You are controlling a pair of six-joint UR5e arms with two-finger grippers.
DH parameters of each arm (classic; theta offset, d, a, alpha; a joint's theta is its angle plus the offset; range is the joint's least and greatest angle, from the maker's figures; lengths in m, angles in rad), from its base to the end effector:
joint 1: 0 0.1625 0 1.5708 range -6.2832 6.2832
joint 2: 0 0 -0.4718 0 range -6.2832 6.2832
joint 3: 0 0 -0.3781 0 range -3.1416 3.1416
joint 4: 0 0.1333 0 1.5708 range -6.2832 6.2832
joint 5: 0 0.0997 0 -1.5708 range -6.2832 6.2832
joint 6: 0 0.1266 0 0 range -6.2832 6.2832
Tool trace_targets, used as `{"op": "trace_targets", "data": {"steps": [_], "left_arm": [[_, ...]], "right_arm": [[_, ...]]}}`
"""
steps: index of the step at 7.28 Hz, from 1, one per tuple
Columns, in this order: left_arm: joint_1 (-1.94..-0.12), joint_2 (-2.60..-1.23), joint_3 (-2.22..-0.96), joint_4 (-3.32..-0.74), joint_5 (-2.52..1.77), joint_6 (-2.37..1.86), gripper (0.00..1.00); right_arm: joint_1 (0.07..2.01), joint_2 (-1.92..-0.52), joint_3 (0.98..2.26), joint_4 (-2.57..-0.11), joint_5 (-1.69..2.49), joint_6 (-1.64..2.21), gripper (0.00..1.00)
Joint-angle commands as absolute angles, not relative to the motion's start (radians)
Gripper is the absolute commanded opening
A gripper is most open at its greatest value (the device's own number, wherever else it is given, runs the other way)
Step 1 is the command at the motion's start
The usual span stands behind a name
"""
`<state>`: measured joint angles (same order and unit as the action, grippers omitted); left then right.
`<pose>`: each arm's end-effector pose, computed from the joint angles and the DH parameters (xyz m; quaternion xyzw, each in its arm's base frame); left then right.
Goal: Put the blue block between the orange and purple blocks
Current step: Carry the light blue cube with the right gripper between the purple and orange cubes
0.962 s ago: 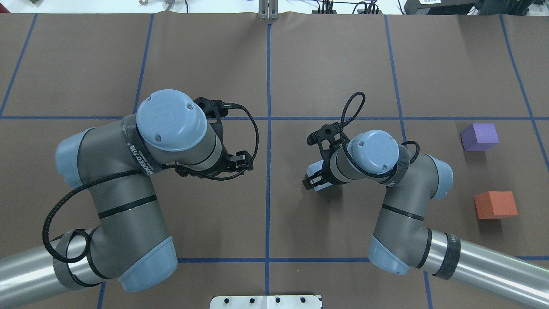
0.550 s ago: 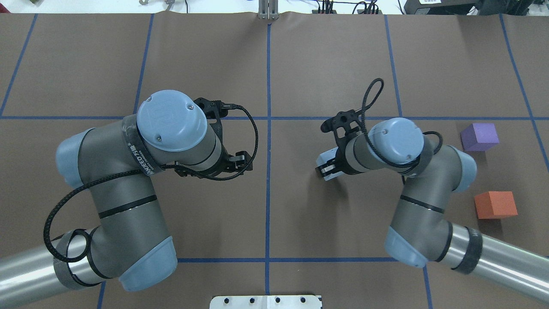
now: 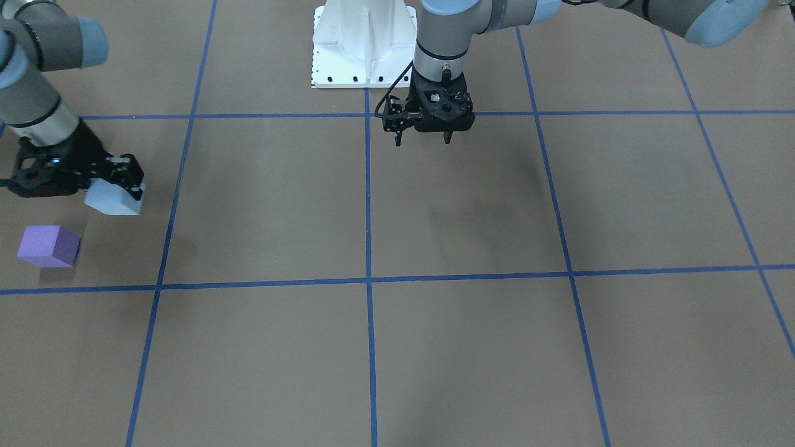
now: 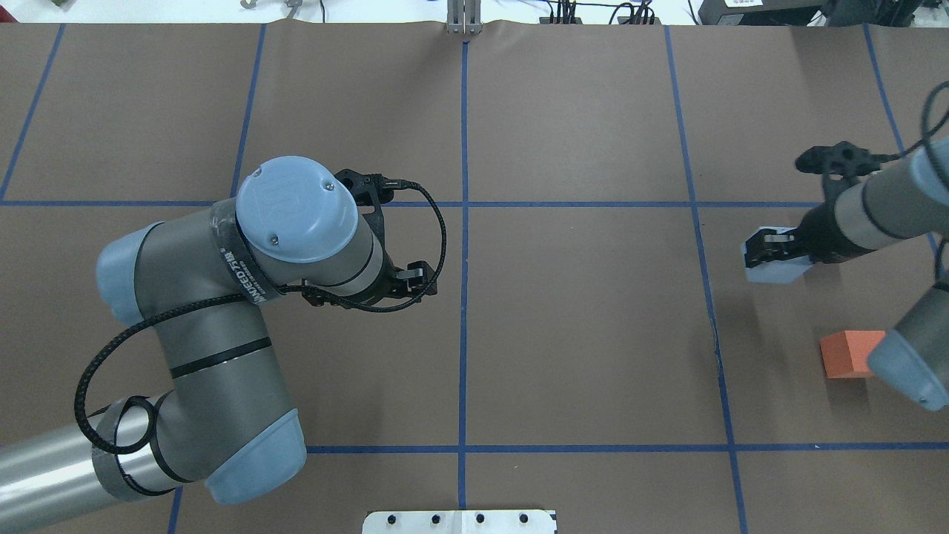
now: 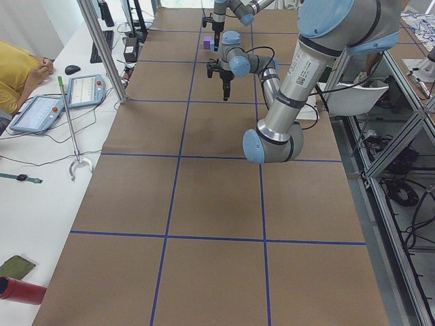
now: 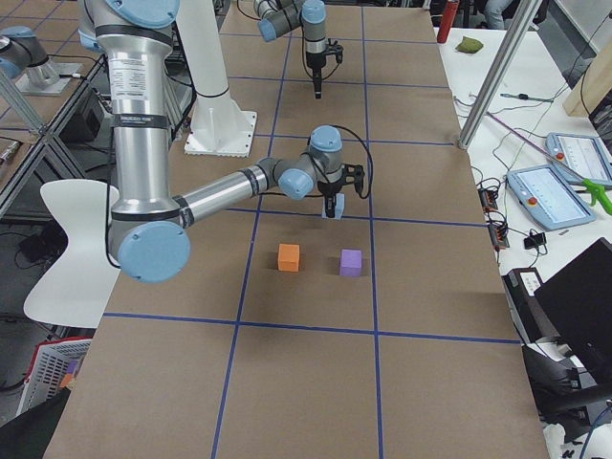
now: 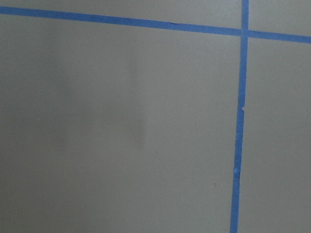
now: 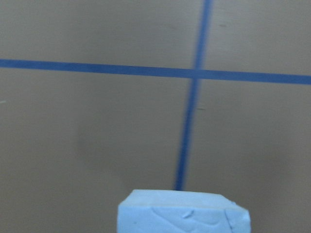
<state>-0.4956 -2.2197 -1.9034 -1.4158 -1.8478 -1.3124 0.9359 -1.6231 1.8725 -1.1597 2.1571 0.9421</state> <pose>0.5269 -0.3970 0.2332 0.0289 0.4164 -0.0523 0.9072 -0.2368 -0.4281 0.5624 0.0249 -0.4129 0.0460 0.9093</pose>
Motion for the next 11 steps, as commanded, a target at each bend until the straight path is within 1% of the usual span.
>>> {"op": "trace_targets", "data": {"steps": [1,4,8,11], "left_arm": [[-0.495,-2.22,-1.902,-1.416,-1.848,-1.313,1.0],[-0.489,-2.221,-1.902,-1.416,-1.847,-1.316,1.0],[-0.489,-2.221,-1.902,-1.416,-1.848,-1.316,1.0],[-0.488,-2.223,-1.904,-1.416,-1.848,-1.338,1.0]], "right_arm": [[1.046,-1.749,1.783,-1.002,2.257,0.844,0.0],[1.037,-1.735,1.728,-0.994,2.238,0.844,0.0],[0.953,-1.701,1.674,-0.994,2.189,0.83,0.0],[0.928,-1.698,1.667,-0.994,2.166,0.825,0.0]]}}
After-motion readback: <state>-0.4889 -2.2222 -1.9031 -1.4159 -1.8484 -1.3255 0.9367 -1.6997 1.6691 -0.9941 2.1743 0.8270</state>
